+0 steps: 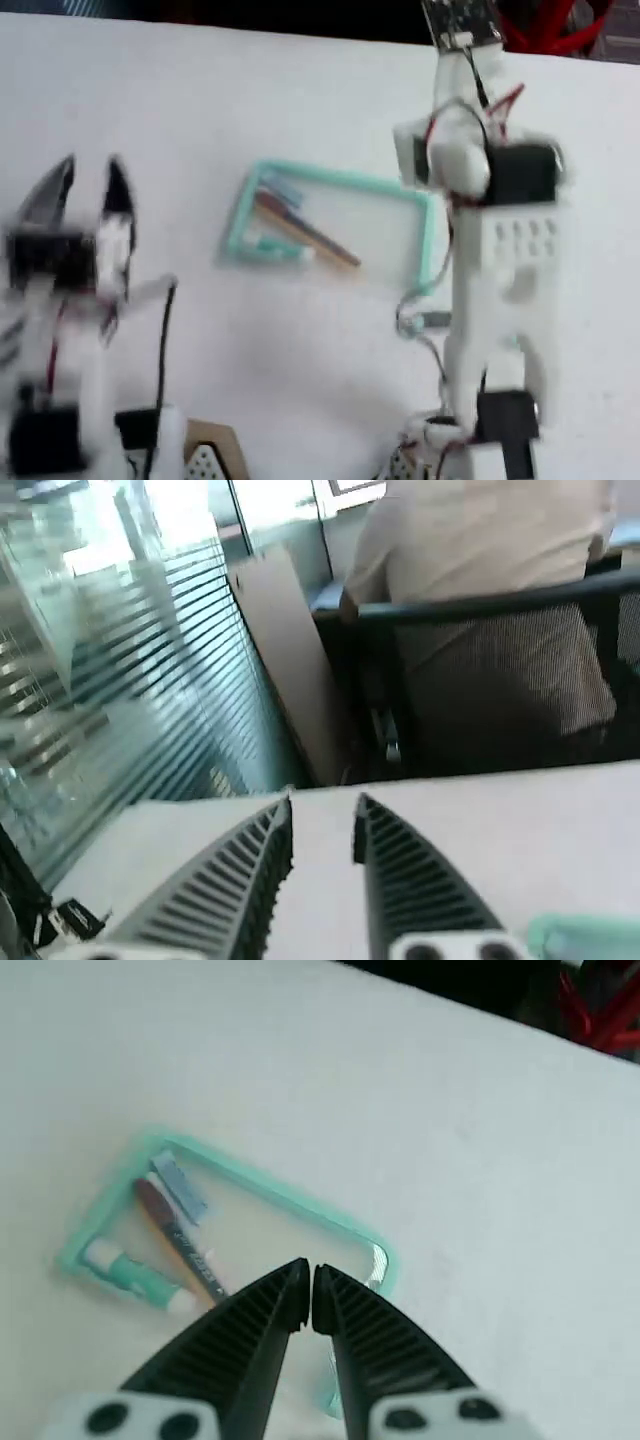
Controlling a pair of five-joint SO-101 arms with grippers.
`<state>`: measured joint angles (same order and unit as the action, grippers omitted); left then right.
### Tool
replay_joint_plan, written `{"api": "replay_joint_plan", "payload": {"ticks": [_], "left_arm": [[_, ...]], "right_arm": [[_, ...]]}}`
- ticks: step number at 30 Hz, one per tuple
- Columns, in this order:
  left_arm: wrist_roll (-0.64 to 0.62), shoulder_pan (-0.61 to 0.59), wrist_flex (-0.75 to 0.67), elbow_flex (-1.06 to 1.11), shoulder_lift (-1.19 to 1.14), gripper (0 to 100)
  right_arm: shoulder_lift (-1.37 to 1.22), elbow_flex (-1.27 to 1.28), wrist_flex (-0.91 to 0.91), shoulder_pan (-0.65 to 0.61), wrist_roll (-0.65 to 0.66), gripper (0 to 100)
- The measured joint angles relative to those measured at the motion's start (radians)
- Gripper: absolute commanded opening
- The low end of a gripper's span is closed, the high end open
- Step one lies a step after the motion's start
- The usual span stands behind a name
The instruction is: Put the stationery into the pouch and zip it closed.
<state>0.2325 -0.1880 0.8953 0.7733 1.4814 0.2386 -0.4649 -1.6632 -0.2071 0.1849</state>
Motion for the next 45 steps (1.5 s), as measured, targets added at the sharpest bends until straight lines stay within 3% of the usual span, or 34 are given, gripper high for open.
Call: {"api": "replay_joint_plan", "payload": {"ticks": [5,11,15,24,32,35,40,45], "left_arm": [[0.0,0.018,0.0,0.086,0.307,4],[0.0,0.02,-0.028,0.097,0.338,4],[-0.048,0.02,0.0,0.018,0.341,4],[-0.262,0.02,0.256,-0.215,0.342,4],[-0.308,0.021,0.519,-0.379,0.344,4],[-0.308,0.021,0.54,-0.384,0.344,4],[-0.308,0.021,0.569,-0.384,0.344,4],[-0.308,0.021,0.569,-0.313,0.344,4]], "right_arm": [[0.203,-0.003,-0.043,-0.058,-0.002,1.8],[0.454,-0.003,-0.044,-0.057,-0.002,2.0],[0.669,-0.005,-0.046,-0.058,-0.002,7.5],[1.073,0.037,-0.049,-0.058,-0.003,10.5],[1.424,0.451,-0.014,-0.057,0.0,10.4],[1.508,0.626,0.018,0.029,0.002,10.4],[1.565,0.789,0.026,0.276,0.002,10.9],[1.565,0.891,0.091,0.31,0.002,10.9]]}}
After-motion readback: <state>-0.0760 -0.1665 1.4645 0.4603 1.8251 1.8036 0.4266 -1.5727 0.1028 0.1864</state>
